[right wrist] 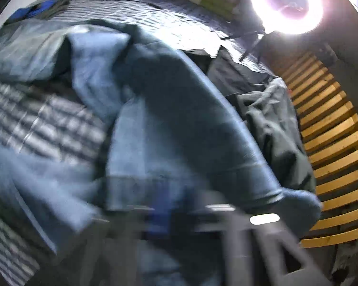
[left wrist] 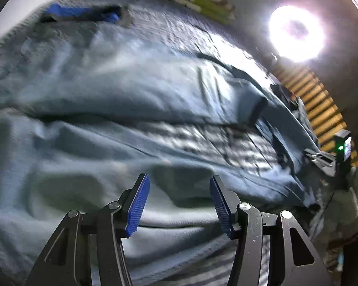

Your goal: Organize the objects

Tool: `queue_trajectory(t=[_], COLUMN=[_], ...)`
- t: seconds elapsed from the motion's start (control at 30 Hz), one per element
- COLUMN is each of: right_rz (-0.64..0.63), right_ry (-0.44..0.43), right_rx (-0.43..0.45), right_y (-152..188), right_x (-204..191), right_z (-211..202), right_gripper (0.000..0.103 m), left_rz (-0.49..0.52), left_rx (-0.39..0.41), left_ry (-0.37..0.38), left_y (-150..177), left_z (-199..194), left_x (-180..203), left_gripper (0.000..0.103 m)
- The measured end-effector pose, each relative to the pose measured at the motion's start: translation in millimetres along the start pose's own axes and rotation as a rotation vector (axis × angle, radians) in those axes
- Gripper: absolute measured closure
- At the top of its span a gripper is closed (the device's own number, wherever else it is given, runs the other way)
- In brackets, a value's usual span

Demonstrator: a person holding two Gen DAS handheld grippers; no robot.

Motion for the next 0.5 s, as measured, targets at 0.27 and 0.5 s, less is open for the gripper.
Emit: queue_trajectory(t=[0.27, 0.5], right_rz=[0.201, 0.266], right_ry=[-0.052, -0.167], right_rx=[0.052, 0.045], right_y=[-29.1, 63.5], right_x=[61.8, 58.3], right_z=[-25.2, -60.0], right_gripper=[0.081, 0.054], left_rz=[-0.019, 0.196], left_rx=[0.004, -0.033], left_ry=[0.020, 0.039], left_y=[-1.7, 36.5], left_z=[-12.2, -10.1], left_x=[-22.5, 27.6], left_gripper=[0.047, 0.041])
Point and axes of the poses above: each gripper's, at about its wrist camera, not at the fingertips, and z roughly the way its jaws point, x to its right, y to its underside, the point moved 2 cm from there along z, roughly the way its jaws point, and after that the axes turned 3 degrees about z, right-handed, at the moved point
